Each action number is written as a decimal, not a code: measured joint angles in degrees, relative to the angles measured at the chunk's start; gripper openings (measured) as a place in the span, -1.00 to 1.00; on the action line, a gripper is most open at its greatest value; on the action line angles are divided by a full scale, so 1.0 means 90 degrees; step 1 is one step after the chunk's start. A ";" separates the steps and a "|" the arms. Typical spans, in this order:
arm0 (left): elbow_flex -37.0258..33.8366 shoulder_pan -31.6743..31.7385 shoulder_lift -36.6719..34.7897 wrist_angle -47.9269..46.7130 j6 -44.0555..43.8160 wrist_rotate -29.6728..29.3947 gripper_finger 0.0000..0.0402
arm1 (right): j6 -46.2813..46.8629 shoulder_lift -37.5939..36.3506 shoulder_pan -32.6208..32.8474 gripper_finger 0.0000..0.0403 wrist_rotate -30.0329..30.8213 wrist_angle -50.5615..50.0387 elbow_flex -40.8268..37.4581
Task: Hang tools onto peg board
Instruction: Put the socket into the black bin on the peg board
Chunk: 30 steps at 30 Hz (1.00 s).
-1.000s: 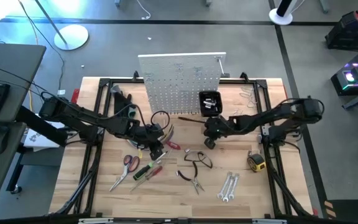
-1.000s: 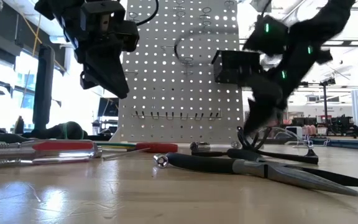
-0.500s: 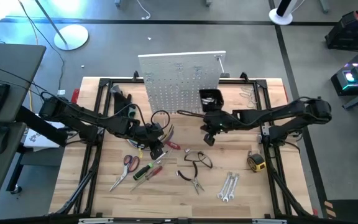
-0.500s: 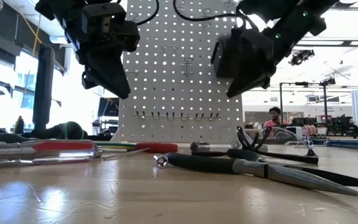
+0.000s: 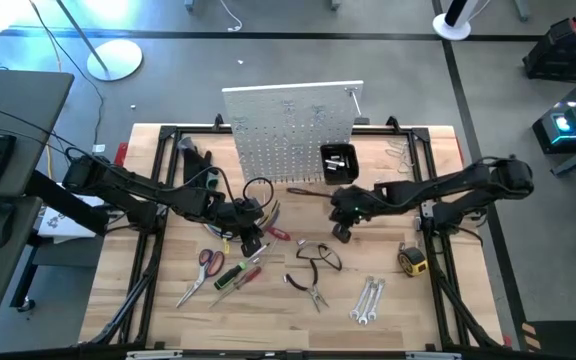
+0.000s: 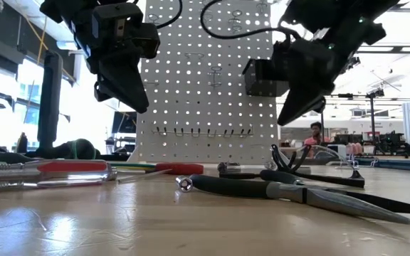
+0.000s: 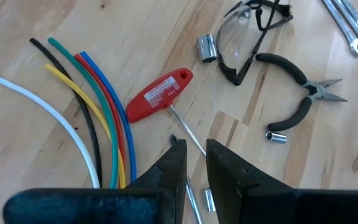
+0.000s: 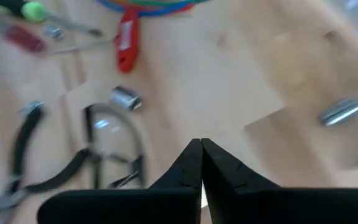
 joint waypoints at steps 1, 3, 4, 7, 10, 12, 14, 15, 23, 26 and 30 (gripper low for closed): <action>0.0000 0.0000 0.0000 0.0001 0.0000 0.0000 -0.73 | 0.0121 0.0000 0.0098 -1.00 -0.0063 -0.0040 0.0000; 0.0001 0.0000 0.0000 0.0001 0.0000 0.0001 -0.73 | 0.0445 0.0000 0.0321 -0.99 -0.0157 -0.0139 0.0000; 0.0000 0.0000 0.0000 0.0001 -0.0002 0.0000 -0.73 | 0.0612 0.0000 0.0453 -0.98 -0.0157 -0.0167 0.0000; 0.0000 0.0000 0.0000 0.0002 0.0000 0.0000 -0.73 | 0.0979 0.0000 0.0911 -0.87 0.0075 -0.0187 0.0000; 0.0000 0.0000 0.0000 0.0002 0.0057 0.0002 -0.73 | 0.0964 0.0110 0.1430 -0.65 0.0902 -0.0064 0.0002; 0.0000 0.0000 0.0000 0.0001 0.0076 0.0002 -0.73 | 0.0990 0.0288 0.1680 -0.46 0.1578 -0.0044 0.0002; 0.0001 0.0000 0.0000 0.0002 0.0047 0.0005 -0.73 | 0.1269 0.0490 0.1811 -0.26 0.1906 0.0001 0.0002; 0.0000 0.0000 0.0000 -0.0002 0.0022 0.0008 -0.73 | 0.1516 0.0600 0.1836 -0.17 0.1896 0.0014 0.0002; 0.0000 -0.0002 0.0000 0.0000 -0.0047 0.0044 -0.73 | 0.1910 0.1569 0.1949 0.15 0.1120 0.0078 0.0002; 0.0000 -0.0005 0.0000 0.0001 -0.0131 0.0049 -0.73 | 0.1748 0.1659 0.1944 0.13 0.1147 0.0130 0.0015; 0.0000 -0.0017 0.0000 0.0003 -0.0170 0.0055 -0.73 | 0.1305 0.1575 0.1928 0.07 0.1281 0.0110 0.0010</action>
